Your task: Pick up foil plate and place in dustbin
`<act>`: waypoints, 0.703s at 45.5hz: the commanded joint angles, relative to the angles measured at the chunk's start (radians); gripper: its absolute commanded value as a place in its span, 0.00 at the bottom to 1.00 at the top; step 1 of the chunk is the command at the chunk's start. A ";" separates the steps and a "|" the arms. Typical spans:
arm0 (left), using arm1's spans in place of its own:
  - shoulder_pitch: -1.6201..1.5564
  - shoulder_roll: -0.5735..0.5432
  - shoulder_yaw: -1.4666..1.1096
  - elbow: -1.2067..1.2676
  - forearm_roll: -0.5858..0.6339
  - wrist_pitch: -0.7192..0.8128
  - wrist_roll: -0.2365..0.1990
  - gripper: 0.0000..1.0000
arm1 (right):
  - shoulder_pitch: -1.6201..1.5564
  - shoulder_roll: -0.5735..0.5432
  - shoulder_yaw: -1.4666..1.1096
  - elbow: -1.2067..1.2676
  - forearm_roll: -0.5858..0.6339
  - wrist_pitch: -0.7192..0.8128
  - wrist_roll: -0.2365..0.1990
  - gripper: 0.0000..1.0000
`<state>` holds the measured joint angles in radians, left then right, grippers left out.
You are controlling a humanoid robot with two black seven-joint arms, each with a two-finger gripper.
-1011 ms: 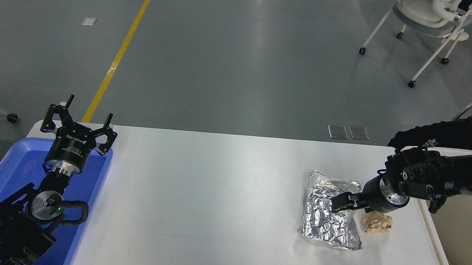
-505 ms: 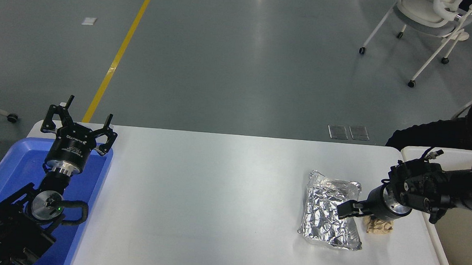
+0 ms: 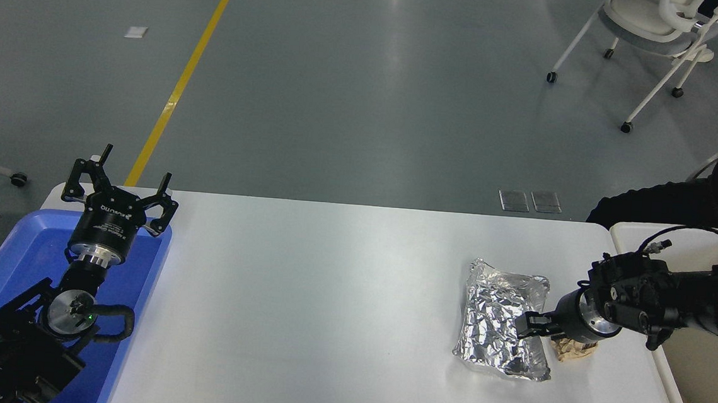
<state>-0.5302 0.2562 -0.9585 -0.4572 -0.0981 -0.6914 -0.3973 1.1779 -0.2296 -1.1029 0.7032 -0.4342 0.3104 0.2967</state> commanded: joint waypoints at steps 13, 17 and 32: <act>-0.001 0.000 0.000 0.000 0.000 0.001 0.000 1.00 | -0.018 0.009 0.040 -0.017 0.003 -0.011 -0.002 0.00; 0.001 0.000 0.000 0.000 0.000 0.001 0.000 1.00 | -0.008 0.010 0.044 -0.013 0.002 -0.010 0.001 0.00; 0.001 0.000 0.000 0.000 0.000 0.001 0.000 1.00 | 0.225 -0.028 -0.009 0.180 0.003 0.042 0.016 0.00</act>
<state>-0.5294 0.2562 -0.9588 -0.4572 -0.0982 -0.6904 -0.3973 1.2374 -0.2212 -1.0746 0.7467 -0.4327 0.3179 0.3048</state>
